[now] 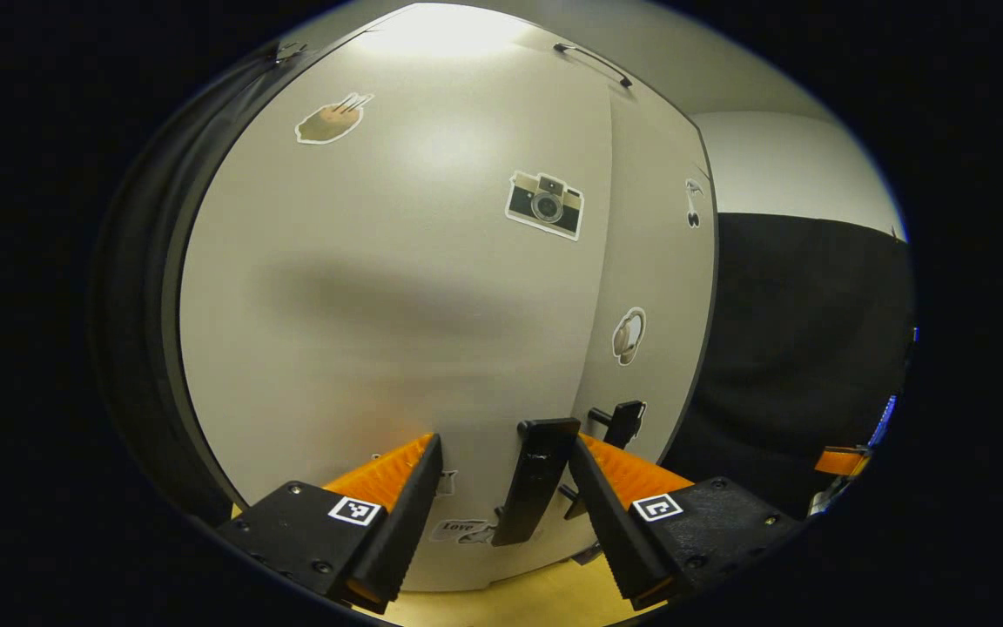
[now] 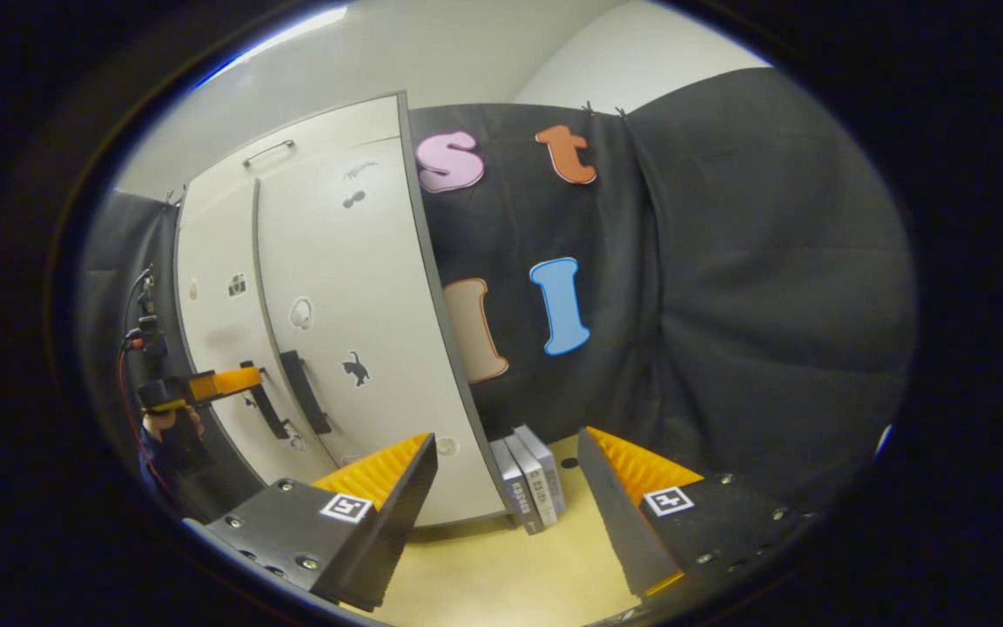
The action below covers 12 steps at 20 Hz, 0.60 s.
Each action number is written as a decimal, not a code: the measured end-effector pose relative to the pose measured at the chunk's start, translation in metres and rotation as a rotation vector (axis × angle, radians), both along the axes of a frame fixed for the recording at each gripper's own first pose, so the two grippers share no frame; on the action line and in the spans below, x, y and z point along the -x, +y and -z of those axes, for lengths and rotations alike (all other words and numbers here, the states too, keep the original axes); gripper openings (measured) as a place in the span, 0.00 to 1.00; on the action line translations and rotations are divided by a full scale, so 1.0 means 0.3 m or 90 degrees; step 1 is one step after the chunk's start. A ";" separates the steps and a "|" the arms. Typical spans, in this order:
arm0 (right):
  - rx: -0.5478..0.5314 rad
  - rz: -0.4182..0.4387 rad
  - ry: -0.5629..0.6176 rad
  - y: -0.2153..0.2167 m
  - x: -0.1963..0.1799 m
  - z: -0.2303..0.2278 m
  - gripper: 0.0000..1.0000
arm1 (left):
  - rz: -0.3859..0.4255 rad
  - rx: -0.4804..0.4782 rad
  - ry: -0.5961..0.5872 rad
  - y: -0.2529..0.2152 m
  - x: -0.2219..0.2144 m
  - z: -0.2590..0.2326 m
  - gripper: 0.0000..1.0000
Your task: Grab one shoe with the right hand and put it into the shoe cabinet, grab the other shoe with the left hand and put it into the shoe cabinet; then close the right door with the right hand and the left door with the left hand.
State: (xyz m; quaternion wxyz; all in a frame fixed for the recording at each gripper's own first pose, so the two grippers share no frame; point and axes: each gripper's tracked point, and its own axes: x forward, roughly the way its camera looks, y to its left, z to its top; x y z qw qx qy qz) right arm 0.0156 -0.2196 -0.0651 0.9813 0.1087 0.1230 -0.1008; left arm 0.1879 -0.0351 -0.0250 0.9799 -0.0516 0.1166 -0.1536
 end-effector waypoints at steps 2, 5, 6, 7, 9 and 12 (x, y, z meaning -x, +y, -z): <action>0.010 -0.006 0.002 0.006 0.002 -0.004 0.97 | -0.001 0.000 0.003 0.000 -0.001 0.005 0.89; 0.024 -0.016 0.000 0.020 0.001 -0.012 0.97 | -0.010 0.010 0.009 -0.004 0.001 0.008 0.89; 0.024 -0.022 -0.002 0.032 -0.001 -0.016 0.98 | -0.012 0.013 0.012 -0.006 0.003 0.008 0.89; 0.022 -0.030 -0.005 0.047 -0.010 -0.025 0.98 | -0.014 0.015 0.017 -0.009 0.004 0.010 0.89; 0.029 -0.045 -0.010 0.070 -0.023 -0.043 0.98 | -0.025 0.013 0.023 -0.011 0.012 0.008 0.91; 0.061 -0.067 -0.024 0.092 -0.055 -0.087 0.97 | -0.024 0.010 0.014 -0.040 0.065 -0.025 0.88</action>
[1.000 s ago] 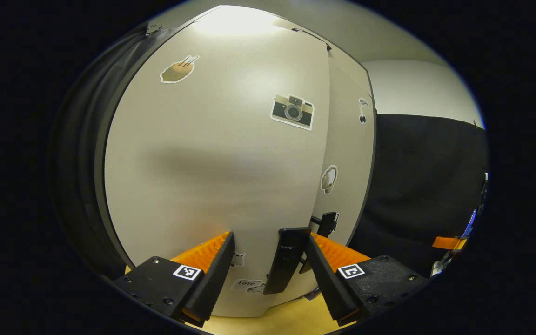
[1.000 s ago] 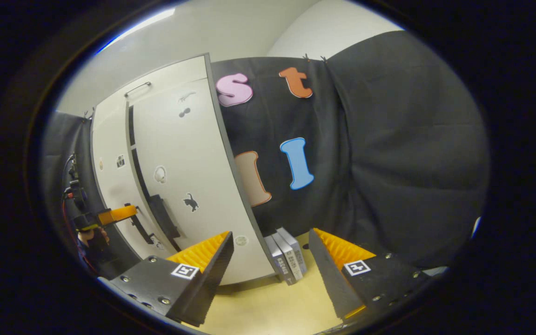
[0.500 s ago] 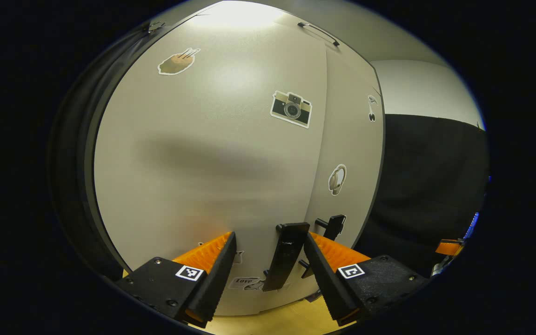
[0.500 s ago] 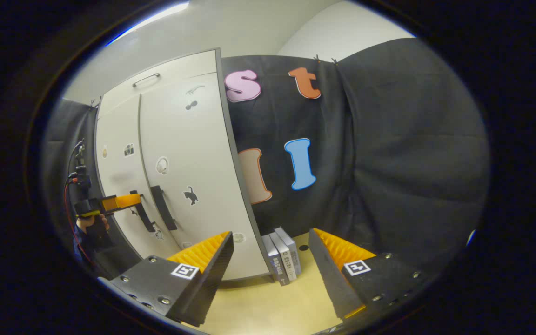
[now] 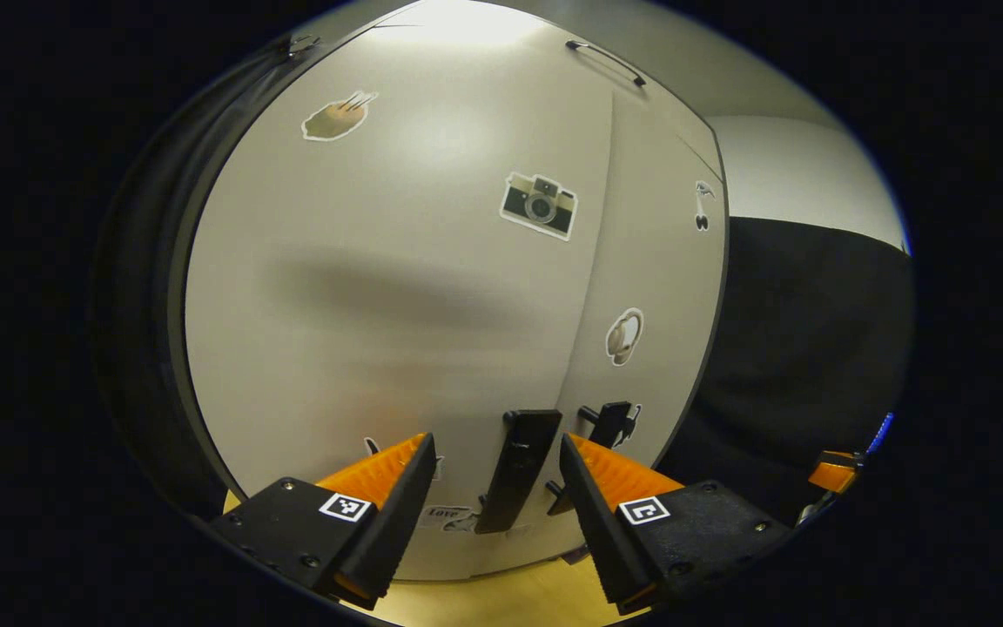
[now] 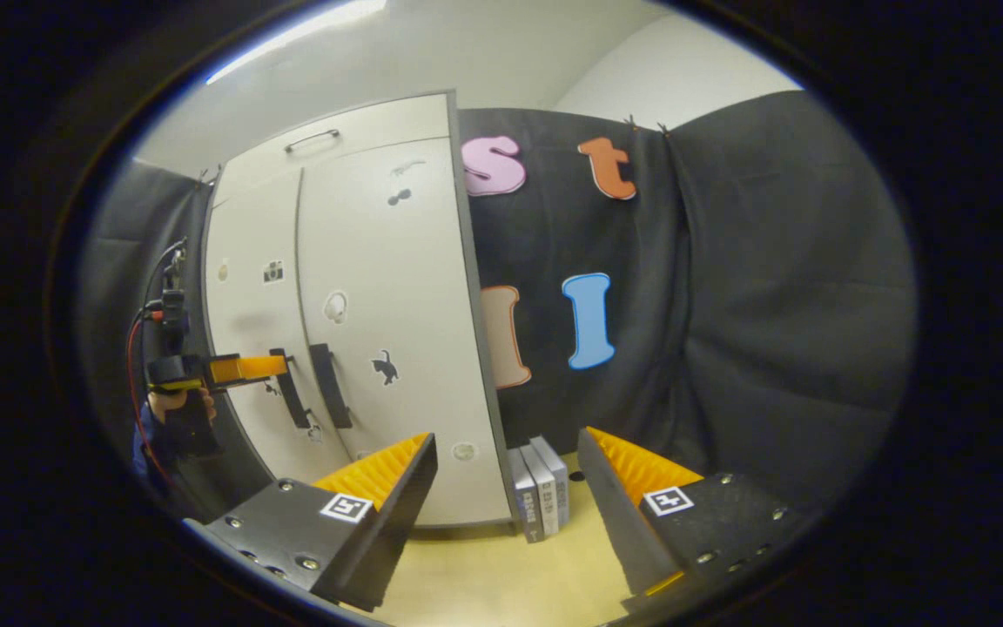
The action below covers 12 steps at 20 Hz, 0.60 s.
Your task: Grab one shoe with the right hand and put it into the shoe cabinet, grab the other shoe with the left hand and put it into the shoe cabinet; then close the right door with the right hand and the left door with the left hand.
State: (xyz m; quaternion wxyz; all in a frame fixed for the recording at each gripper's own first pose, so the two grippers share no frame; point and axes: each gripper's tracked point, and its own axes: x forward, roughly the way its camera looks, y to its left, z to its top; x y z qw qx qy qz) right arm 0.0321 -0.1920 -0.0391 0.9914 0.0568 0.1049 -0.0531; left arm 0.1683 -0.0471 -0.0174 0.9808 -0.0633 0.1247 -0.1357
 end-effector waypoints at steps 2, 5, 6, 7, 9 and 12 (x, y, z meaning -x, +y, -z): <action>0.010 -0.021 -0.016 0.023 -0.034 -0.039 0.98 | -0.007 -0.006 -0.010 -0.015 0.049 -0.038 0.88; 0.003 -0.048 -0.051 0.050 -0.094 -0.131 0.98 | -0.026 -0.025 -0.044 -0.035 0.125 -0.138 0.88; -0.003 -0.055 -0.069 0.058 -0.112 -0.172 0.98 | -0.044 -0.037 -0.061 -0.033 0.144 -0.178 0.88; -0.012 -0.059 -0.090 0.064 -0.127 -0.220 0.97 | -0.068 -0.051 -0.083 -0.026 0.160 -0.219 0.88; -0.028 -0.067 -0.131 0.078 -0.149 -0.306 0.97 | -0.111 -0.073 -0.133 -0.022 0.184 -0.306 0.88; -0.039 -0.081 -0.162 0.088 -0.148 -0.363 0.97 | -0.139 -0.084 -0.176 -0.063 0.234 -0.394 0.87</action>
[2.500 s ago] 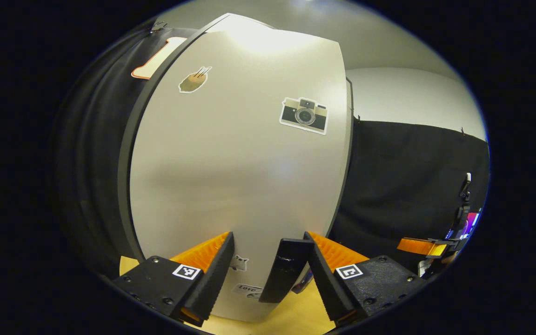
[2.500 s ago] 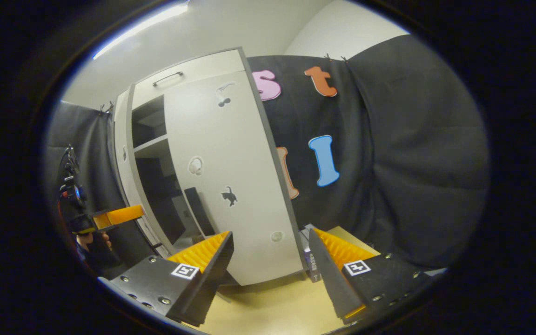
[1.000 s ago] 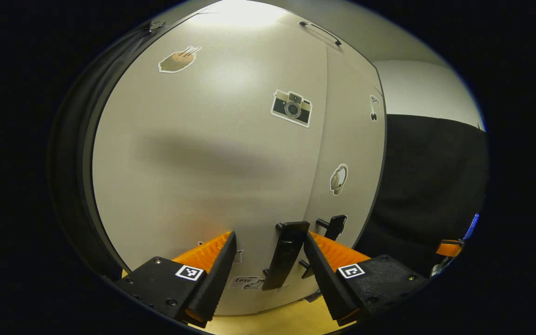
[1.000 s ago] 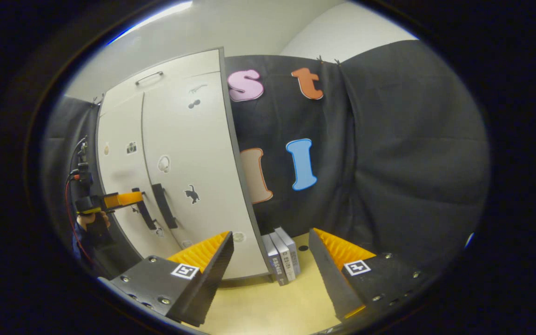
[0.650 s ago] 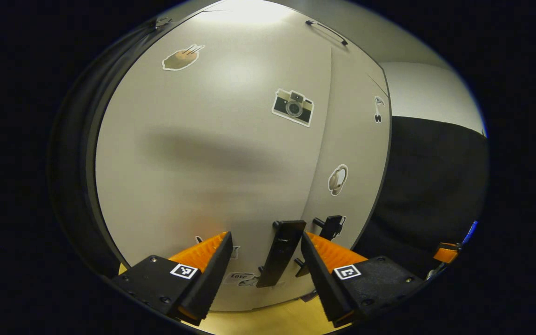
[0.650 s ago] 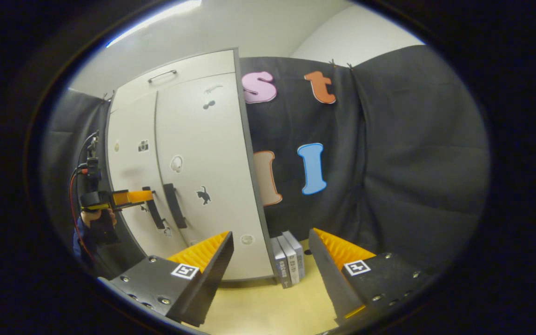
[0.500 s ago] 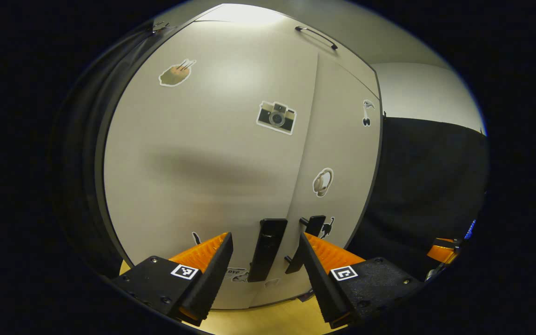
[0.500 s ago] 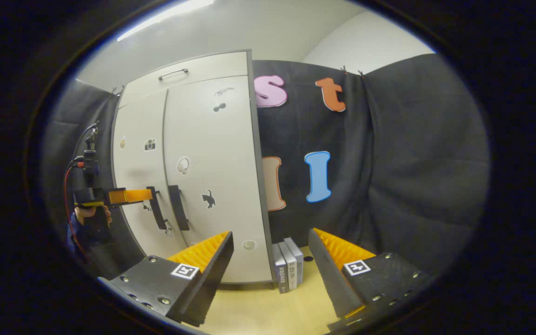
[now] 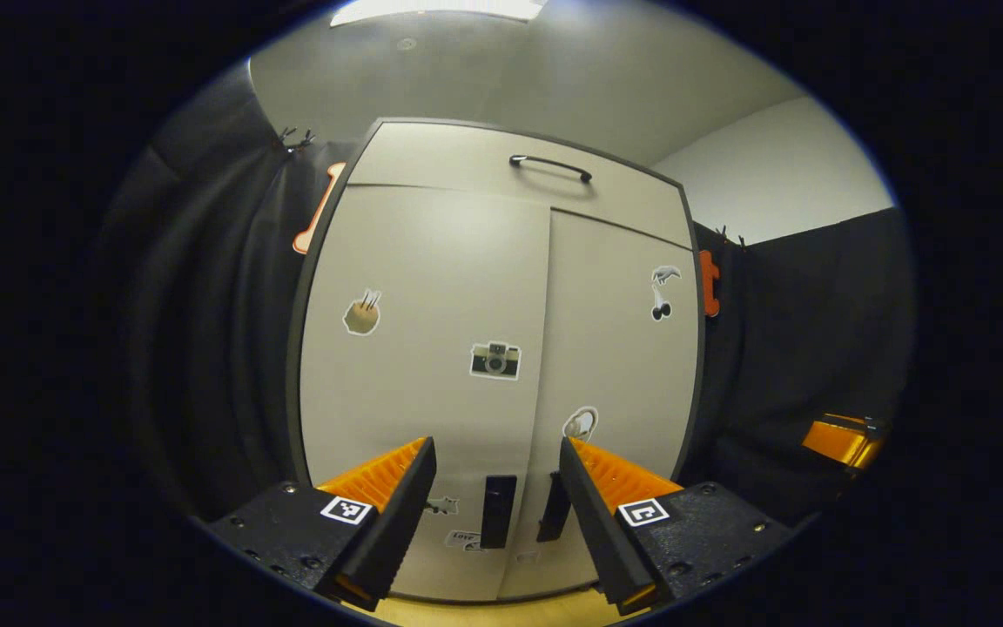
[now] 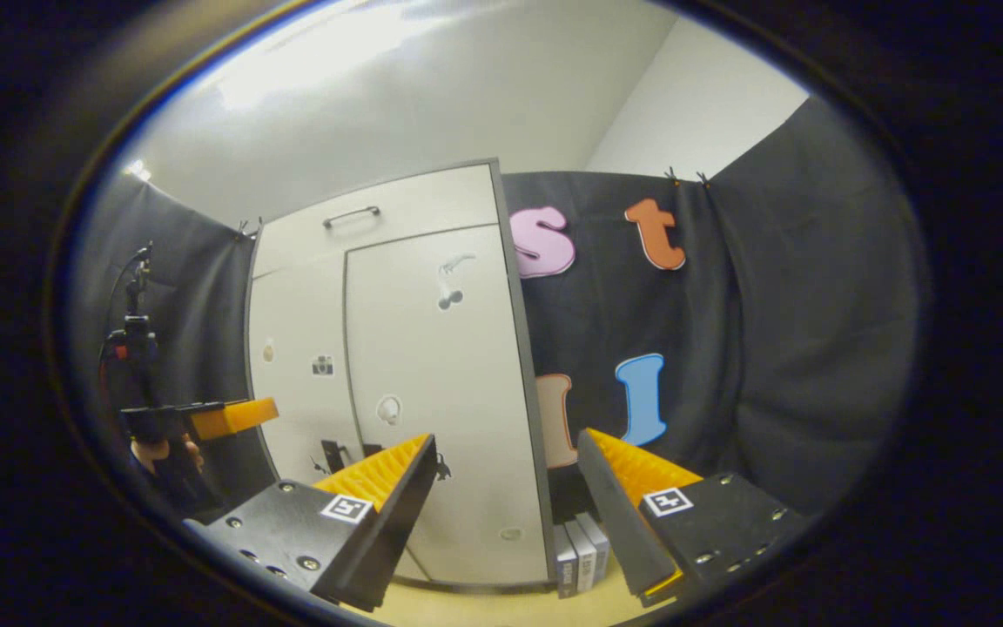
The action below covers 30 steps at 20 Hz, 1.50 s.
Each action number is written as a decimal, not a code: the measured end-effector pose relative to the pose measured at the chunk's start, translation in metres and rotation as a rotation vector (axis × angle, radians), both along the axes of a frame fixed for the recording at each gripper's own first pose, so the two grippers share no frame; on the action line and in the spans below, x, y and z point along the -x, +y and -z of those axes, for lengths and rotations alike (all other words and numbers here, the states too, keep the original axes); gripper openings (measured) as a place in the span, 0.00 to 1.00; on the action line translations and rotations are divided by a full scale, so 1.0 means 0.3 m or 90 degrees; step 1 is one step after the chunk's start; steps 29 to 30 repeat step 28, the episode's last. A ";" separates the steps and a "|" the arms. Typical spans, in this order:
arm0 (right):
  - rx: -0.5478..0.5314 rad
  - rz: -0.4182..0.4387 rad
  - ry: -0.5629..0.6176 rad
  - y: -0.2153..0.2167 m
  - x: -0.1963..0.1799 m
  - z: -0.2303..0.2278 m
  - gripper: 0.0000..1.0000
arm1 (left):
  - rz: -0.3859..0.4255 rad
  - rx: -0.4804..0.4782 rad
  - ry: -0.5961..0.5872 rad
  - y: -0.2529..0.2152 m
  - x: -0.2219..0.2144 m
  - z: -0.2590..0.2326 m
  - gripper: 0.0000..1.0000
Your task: Grab one shoe with the right hand and put it into the shoe cabinet, grab the other shoe with the left hand and put it into the shoe cabinet; then close the right door with the right hand and the left door with the left hand.
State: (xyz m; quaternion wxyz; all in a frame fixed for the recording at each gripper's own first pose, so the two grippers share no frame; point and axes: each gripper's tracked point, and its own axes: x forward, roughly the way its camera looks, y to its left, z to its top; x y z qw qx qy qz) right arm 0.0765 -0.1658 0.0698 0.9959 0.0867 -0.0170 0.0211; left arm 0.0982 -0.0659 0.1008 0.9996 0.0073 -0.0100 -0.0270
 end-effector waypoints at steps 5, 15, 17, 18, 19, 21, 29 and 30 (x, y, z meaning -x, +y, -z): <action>0.025 -0.023 -0.008 0.015 0.042 -0.036 0.92 | -0.020 -0.018 -0.038 -0.098 0.056 -0.064 0.90; 0.076 -0.032 -0.007 -0.003 0.113 -0.017 0.97 | -0.008 -0.044 -0.060 -0.275 0.096 -0.030 0.94; 0.081 -0.033 -0.008 -0.015 0.135 -0.011 0.97 | -0.002 -0.033 -0.054 -0.303 0.104 -0.015 0.94; 0.085 -0.034 -0.009 -0.020 0.144 -0.008 0.93 | -0.002 -0.029 -0.055 -0.310 0.105 -0.014 0.94; 0.093 -0.033 -0.012 -0.024 0.148 -0.008 0.93 | -0.002 -0.025 -0.057 -0.318 0.108 -0.012 0.94; 0.113 -0.025 -0.018 -0.043 0.158 -0.012 0.97 | -0.004 -0.026 -0.055 -0.330 0.108 -0.003 0.94; 0.115 -0.017 -0.018 -0.052 0.158 -0.010 0.97 | -0.004 -0.025 -0.042 -0.373 0.114 0.038 0.92; 0.115 -0.017 -0.018 -0.052 0.158 -0.010 0.97 | -0.004 -0.025 -0.042 -0.373 0.114 0.038 0.92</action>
